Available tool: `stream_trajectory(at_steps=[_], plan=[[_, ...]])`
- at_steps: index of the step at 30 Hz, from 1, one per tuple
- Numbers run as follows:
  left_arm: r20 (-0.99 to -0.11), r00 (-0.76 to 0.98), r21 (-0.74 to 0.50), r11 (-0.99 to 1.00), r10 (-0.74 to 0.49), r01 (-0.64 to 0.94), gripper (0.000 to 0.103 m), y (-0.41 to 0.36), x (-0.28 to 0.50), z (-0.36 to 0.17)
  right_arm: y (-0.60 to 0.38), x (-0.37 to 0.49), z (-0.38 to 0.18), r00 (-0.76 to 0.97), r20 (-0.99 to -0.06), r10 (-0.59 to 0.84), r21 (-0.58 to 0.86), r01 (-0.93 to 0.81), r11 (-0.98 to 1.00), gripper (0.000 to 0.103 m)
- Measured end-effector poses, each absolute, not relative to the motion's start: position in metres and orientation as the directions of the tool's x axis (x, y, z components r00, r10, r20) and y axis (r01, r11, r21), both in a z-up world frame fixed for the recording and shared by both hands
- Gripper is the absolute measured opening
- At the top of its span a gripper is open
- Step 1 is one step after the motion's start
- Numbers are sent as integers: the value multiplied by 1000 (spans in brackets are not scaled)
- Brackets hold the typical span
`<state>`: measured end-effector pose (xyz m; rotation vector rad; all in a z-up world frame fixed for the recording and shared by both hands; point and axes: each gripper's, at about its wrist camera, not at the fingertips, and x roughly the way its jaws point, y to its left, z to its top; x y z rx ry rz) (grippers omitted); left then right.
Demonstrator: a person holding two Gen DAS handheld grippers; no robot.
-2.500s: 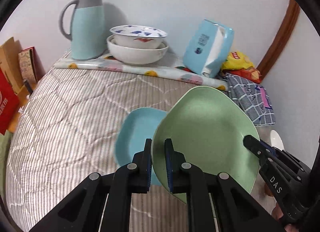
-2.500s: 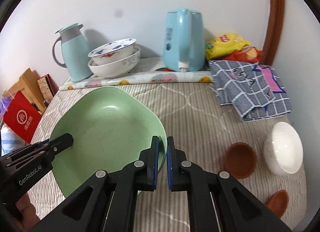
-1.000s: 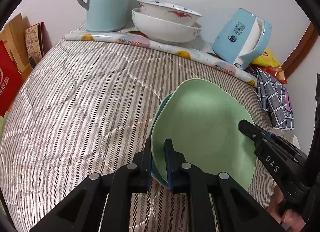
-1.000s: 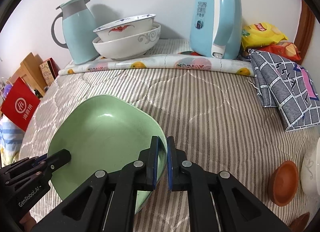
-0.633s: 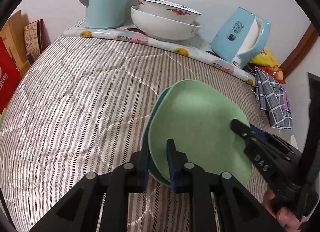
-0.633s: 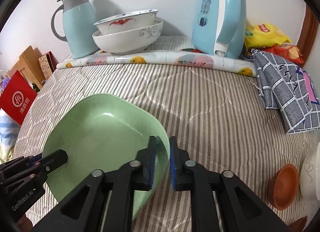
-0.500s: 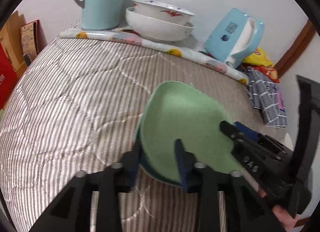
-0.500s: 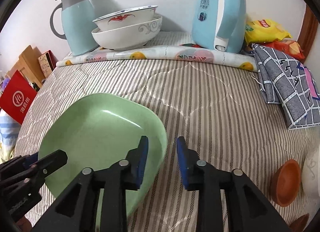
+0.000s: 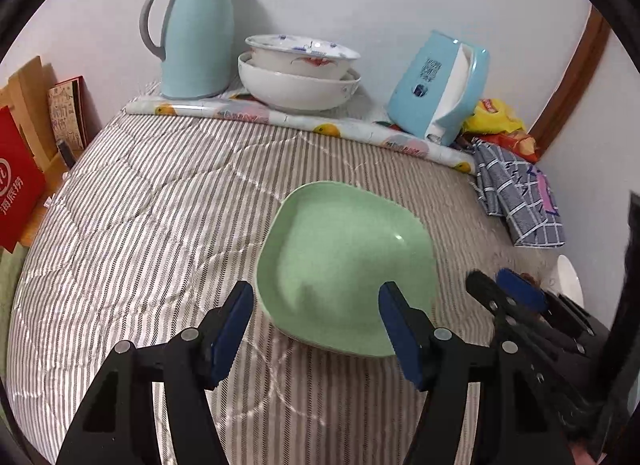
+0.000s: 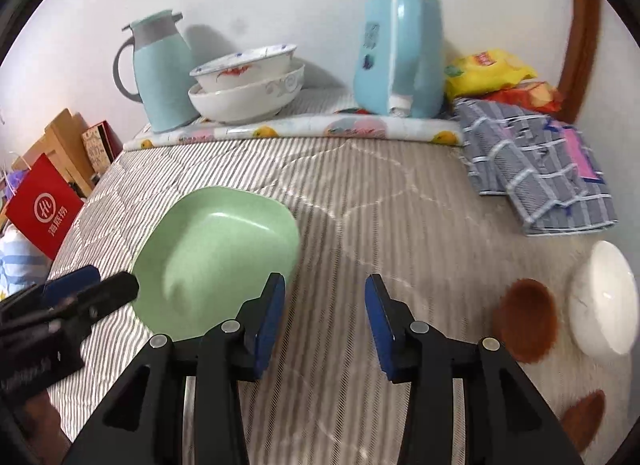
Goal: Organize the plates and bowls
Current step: 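Move both grippers back toward the small brown clay bowls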
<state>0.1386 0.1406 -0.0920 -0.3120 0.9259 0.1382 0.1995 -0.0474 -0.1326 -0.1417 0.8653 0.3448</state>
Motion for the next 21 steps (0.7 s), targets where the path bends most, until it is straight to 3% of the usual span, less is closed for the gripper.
stream_trajectory(at_steps=[10,12,15,21], plan=[[-757,654,-167,964,8,-205,63,93,122,-63,-124,157,-99,689,-703,177,30,-220,975,48],[-751,660,-190,965,-22,-184,63,83,119,-60,-141,151,-97,675,-712,193,65,-209,976,49],[-748,662,-207,964,-49,-163,63,69,115,-57,-164,143,-96,671,-723,165,65,-171,983,61],[-763,640,-222,966,-87,-132,63,38,114,-55,-217,130,-95,664,-731,161,118,-110,987,61]])
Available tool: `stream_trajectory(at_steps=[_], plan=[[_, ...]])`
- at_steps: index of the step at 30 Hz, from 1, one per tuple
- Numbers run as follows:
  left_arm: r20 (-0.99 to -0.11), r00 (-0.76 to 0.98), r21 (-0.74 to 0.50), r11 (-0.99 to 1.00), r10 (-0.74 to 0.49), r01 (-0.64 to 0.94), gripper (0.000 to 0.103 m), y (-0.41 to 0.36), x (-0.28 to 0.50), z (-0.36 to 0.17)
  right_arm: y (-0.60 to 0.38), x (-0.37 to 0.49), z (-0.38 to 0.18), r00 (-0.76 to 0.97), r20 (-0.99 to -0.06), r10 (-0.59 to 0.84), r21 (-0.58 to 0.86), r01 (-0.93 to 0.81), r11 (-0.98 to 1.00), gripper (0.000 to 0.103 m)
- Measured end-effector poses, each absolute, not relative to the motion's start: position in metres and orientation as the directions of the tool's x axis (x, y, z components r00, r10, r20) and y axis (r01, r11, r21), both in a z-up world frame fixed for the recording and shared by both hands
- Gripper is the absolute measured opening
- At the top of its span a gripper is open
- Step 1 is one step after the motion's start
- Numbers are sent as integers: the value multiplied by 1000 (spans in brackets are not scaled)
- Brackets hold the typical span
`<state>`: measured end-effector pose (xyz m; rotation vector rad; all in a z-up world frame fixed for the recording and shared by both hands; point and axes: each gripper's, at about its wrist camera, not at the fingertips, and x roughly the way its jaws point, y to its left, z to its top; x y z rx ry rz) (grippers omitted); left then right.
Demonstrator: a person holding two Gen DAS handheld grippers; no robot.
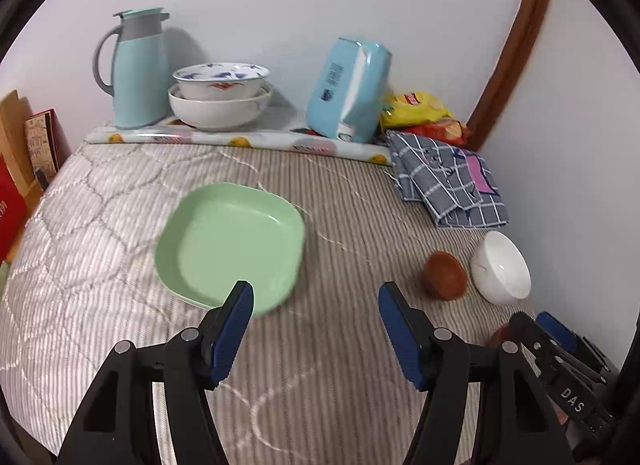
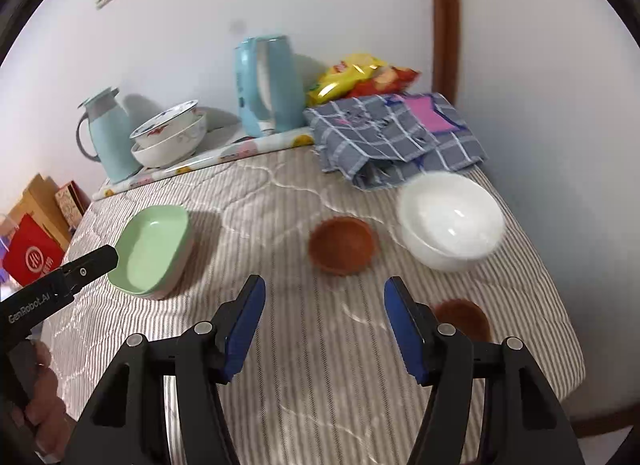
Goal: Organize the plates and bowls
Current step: 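Move both grippers back toward the small brown clay bowls, then grasp a brown clay bowl with the left gripper while the right gripper approaches the other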
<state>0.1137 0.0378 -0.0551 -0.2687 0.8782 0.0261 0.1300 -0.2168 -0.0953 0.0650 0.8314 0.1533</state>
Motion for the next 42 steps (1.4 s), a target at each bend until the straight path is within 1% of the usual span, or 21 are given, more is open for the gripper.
stream_trajectory(at_steps=[3,7,11,18,23,27,29,31,33,36,42], plan=[[-772,627,-220,969,-103,-110,63,19,115,-56,-241,128,-98,657,-739,149,122,-88,989,61],[-777,620,-201,976,-107,-84,63,-5,114,-56,-268,123,-99,685,-725,72,79,-21,997,61],[-775,619,-214,974,-125,-71,63,-23,118,-58,-289,123,-100,691,-721,44,71,11,997,61],[-779,620,-176,982,-98,-66,63,-48,134,-61,-316,130,-101,690,-723,24,82,51,995,61],[-785,610,-174,983,-108,-51,63,-63,150,-67,-330,139,-101,688,-726,7,77,72,994,61],[-795,596,-161,986,-109,-35,63,-76,163,-74,-345,148,-104,688,-725,7,105,101,989,61],[-798,590,-166,986,-120,-23,62,-81,168,-77,-349,153,-105,690,-724,14,123,109,986,60],[-805,575,-183,983,-145,-8,62,-86,175,-81,-351,159,-107,694,-719,23,131,102,986,48],[-809,571,-181,983,-142,-13,62,-90,180,-86,-351,167,-111,685,-728,26,130,101,986,44],[-816,559,-183,983,-148,-7,62,-93,186,-94,-350,179,-115,682,-730,41,136,86,987,44],[-828,539,-186,983,-153,-7,61,-97,201,-109,-350,202,-116,682,-731,27,115,84,990,44]])
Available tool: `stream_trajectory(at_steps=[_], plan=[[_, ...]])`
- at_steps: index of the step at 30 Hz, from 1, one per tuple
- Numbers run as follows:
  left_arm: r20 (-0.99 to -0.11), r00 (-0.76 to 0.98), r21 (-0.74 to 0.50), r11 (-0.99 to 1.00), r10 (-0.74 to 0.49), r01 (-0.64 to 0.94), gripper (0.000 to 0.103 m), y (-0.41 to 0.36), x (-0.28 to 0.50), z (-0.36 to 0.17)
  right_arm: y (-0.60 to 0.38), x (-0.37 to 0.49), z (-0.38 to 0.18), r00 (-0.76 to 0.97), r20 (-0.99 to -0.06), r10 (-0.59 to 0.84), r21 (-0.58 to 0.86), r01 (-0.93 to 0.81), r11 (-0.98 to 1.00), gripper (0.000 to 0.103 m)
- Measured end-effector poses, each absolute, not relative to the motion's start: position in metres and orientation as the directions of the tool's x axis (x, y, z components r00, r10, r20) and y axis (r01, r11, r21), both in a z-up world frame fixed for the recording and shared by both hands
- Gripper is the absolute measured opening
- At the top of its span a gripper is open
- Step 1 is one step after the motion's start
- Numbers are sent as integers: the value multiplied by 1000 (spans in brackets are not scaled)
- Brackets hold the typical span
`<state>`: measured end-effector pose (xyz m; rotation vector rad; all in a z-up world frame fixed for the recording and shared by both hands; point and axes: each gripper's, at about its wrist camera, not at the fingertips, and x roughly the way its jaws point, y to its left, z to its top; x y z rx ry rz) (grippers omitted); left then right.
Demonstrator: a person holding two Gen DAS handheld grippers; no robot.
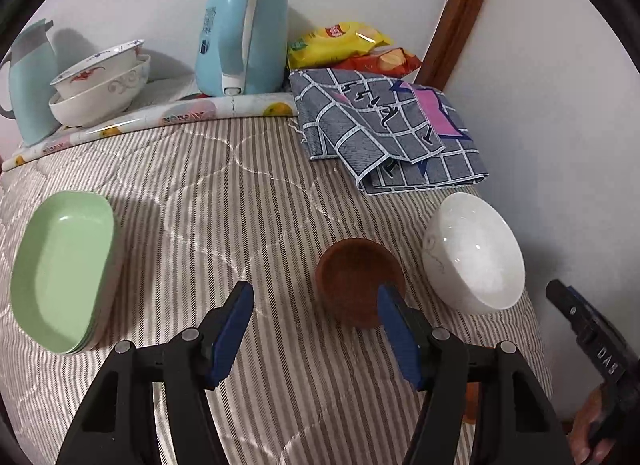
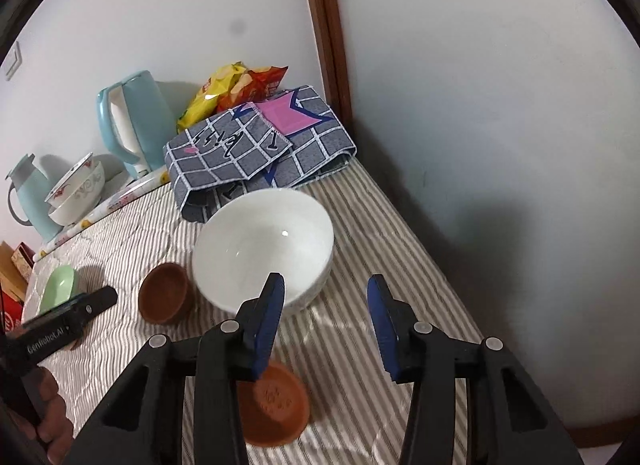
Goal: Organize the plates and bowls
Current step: 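Grasp a brown clay bowl with the left gripper while the right gripper approaches the other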
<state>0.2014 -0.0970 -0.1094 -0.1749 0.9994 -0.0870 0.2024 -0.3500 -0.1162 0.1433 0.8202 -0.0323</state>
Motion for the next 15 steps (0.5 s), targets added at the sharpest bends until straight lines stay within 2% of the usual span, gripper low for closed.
stream_trajectory(at_steps=[5,10,15], plan=[[-840,518,-185,983,-160,4,60,-102,215,-122,-349,221,-122,672,-740,30,115,83,990,44],[-856,489,-186,982,-168,12,46,-107,228,-138,-349,238,-136,645,-762,48,130,80,988,44],[-862,475,-196,981,-176,7,42,-107,237,-151,-348,250,-147,625,-779,40,117,82,990,44]])
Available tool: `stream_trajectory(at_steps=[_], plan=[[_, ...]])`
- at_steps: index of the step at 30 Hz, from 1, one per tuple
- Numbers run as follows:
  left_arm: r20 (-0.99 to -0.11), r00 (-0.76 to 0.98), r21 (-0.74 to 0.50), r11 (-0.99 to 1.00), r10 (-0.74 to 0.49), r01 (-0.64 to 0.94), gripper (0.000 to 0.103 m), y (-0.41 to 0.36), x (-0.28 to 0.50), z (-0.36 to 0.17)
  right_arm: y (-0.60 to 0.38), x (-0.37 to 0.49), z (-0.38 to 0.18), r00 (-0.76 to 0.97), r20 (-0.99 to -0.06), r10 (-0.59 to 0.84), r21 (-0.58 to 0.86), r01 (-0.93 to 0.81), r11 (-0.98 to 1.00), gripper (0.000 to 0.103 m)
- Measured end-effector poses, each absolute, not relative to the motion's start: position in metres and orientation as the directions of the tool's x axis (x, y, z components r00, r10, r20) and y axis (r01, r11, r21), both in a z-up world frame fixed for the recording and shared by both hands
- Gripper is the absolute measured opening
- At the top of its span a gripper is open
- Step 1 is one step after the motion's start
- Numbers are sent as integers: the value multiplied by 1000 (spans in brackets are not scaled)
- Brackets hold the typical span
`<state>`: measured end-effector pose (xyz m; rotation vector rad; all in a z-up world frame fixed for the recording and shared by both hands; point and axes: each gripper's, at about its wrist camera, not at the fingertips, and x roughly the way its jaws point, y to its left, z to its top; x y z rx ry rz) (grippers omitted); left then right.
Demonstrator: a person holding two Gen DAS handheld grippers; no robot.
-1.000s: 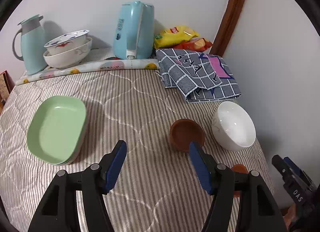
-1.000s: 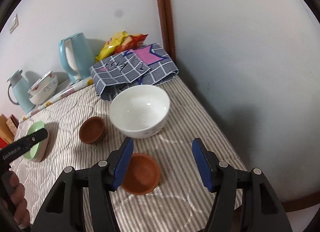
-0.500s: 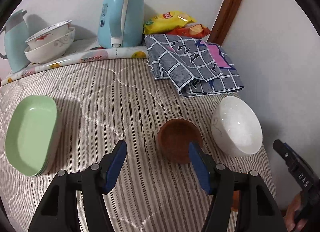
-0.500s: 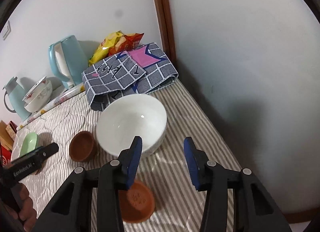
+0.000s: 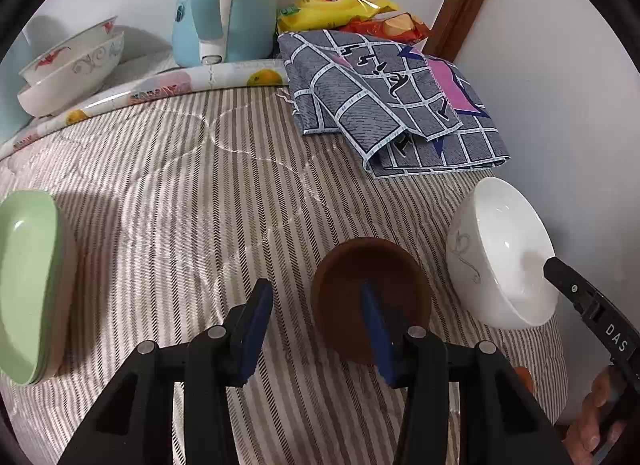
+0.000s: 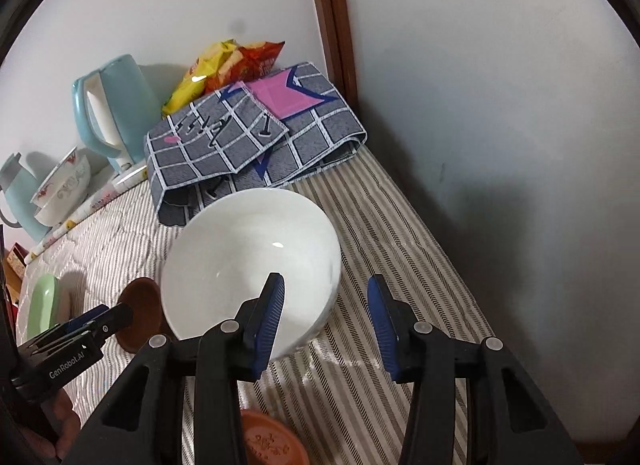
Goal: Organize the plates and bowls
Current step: 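Grasp a brown clay bowl with the left gripper while the right gripper approaches the other, then close the right gripper on the rim of the other brown clay bowl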
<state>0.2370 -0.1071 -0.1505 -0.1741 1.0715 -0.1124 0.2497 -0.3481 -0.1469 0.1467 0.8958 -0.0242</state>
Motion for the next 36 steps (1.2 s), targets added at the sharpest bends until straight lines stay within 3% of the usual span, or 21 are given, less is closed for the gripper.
stream_trajectory(at_steps=[10,13,16,22,36], plan=[[-872,457,-194,981,-177,10,35,-112,246,-158,-354,246,-148,622,-782,42,118,81,990,44],[-876,447,-198,980,-182,10,22,-115,248,-162,-361,232,-145,626,-778,59,136,75,988,44],[-872,458,-199,980,-175,-5,16,-117,248,-164,-371,216,-141,638,-766,80,166,76,983,44],[-872,459,-204,979,-170,-25,12,-116,245,-161,-379,191,-138,636,-769,61,132,64,989,44],[-882,451,-197,977,-140,-82,11,-109,226,-160,-342,167,-184,512,-839,185,177,-66,982,44]])
